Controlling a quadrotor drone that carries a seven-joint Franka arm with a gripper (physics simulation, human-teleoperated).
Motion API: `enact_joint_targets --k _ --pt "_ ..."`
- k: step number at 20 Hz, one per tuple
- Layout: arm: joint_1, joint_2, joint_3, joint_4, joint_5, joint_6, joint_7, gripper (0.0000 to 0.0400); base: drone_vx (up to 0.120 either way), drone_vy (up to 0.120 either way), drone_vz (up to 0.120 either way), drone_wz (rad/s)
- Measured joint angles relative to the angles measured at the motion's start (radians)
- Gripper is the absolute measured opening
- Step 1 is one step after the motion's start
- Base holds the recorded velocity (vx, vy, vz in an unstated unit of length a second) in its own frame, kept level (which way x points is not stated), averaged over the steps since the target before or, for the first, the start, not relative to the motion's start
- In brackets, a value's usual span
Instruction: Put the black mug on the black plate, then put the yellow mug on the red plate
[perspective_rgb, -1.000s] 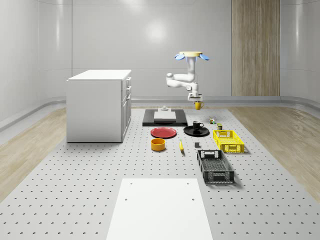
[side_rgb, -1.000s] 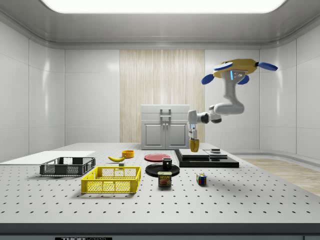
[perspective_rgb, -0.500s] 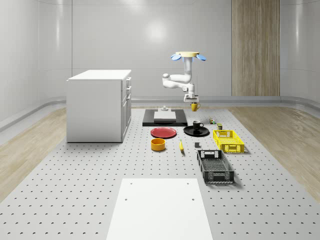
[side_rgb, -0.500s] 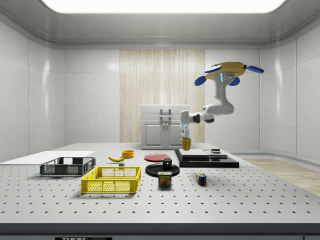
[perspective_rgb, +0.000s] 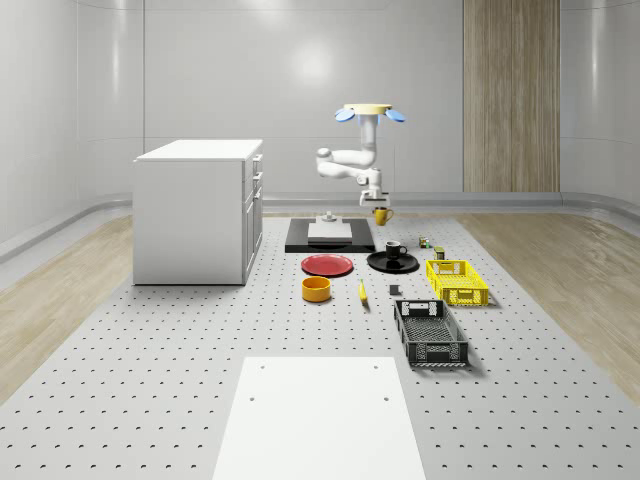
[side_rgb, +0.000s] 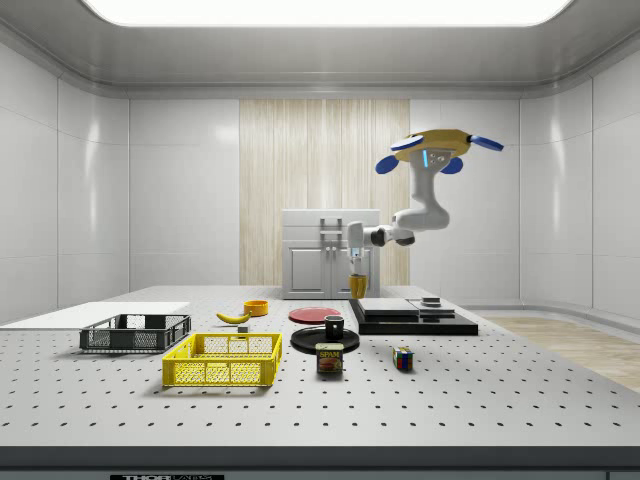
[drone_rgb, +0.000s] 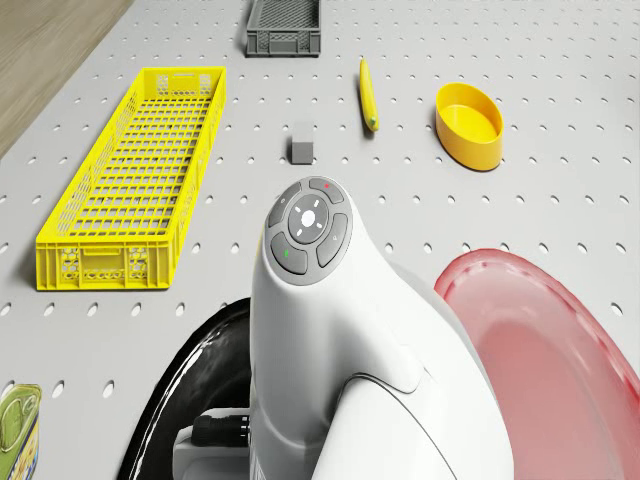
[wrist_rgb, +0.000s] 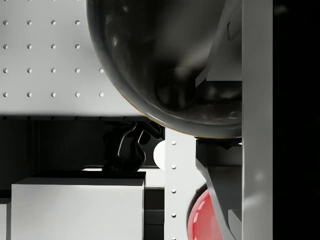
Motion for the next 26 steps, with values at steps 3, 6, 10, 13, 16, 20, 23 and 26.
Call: enact_joint_targets --k 3,6,10,13,16,20,23,26 --pt "0.0 -0.001 0.0 0.0 0.0 0.001 0.0 0.01 0.12 -0.12 0.0 0.0" --pt "-0.001 -0.002 0.0 0.0 0.001 0.002 0.0 0.01 0.12 -0.12 0.0 0.0" --pt "-0.001 -0.003 0.0 0.0 0.001 0.002 0.001 0.01 0.12 -0.12 0.0 0.0" --pt "-0.001 -0.003 0.0 0.0 0.001 0.003 0.001 0.01 0.12 -0.12 0.0 0.0" --pt "-0.001 -0.004 0.0 0.0 0.002 0.004 0.001 0.01 0.12 -0.12 0.0 0.0" --pt "-0.002 -0.005 0.0 0.0 0.002 0.005 0.001 0.01 0.12 -0.12 0.0 0.0" --pt "-0.002 -0.006 0.0 0.0 0.002 0.005 0.001 0.01 0.12 -0.12 0.0 0.0" --pt "-0.002 -0.006 0.0 0.0 0.003 0.006 0.001 0.01 0.12 -0.12 0.0 0.0"
